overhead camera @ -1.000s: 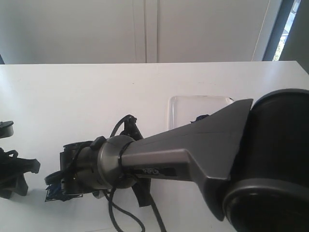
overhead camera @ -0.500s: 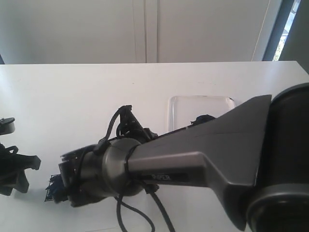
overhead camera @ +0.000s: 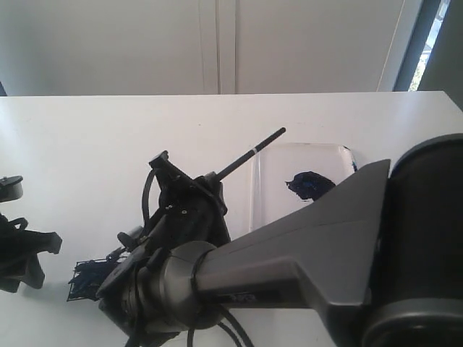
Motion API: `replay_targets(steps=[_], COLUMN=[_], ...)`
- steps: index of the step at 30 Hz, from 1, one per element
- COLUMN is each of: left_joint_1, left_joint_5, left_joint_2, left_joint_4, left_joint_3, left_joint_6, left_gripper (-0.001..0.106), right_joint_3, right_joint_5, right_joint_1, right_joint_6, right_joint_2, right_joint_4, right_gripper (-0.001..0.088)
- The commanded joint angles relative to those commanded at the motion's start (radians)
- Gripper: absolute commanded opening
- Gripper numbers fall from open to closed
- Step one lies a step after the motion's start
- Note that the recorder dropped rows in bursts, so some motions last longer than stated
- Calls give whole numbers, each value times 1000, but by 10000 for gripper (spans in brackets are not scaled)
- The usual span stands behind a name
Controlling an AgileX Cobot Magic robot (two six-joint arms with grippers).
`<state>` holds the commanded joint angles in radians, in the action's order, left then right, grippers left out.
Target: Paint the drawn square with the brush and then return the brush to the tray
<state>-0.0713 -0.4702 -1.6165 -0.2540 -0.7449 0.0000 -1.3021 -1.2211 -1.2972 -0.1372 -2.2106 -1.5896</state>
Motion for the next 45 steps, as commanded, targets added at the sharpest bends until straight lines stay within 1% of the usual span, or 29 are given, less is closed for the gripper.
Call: replay_targets(steps=[6, 9, 14, 23, 30, 37, 41, 45], left_joint_1=[0, 0, 0, 0, 0, 0, 0, 0], left_joint_5=[4, 4, 2, 2, 2, -11, -18, -36], left_joint_2=[0, 0, 0, 0, 0, 0, -26, -87], left_joint_4=[-11, -16, -16, -16, -16, -16, -16, -21], left_joint_3=[0, 0, 0, 0, 0, 0, 0, 0], left_joint_6=[0, 0, 0, 0, 0, 0, 0, 0], left_gripper=[429, 429, 429, 429, 429, 429, 429, 429], right_joint_3=[0, 0, 0, 0, 0, 0, 0, 0], right_joint_5=[0, 0, 0, 0, 0, 0, 0, 0], right_joint_1=[0, 2, 15, 13, -8, 4, 4, 12], right_joint_6=[3, 3, 3, 3, 3, -1, -6, -6], right_joint_2=[-41, -48, -48, -48, -41, -35, -35, -35], right_joint_4=[-46, -48, -50, -54, -56, -56, -60, -68], right_gripper=[0, 0, 0, 0, 0, 0, 0, 0])
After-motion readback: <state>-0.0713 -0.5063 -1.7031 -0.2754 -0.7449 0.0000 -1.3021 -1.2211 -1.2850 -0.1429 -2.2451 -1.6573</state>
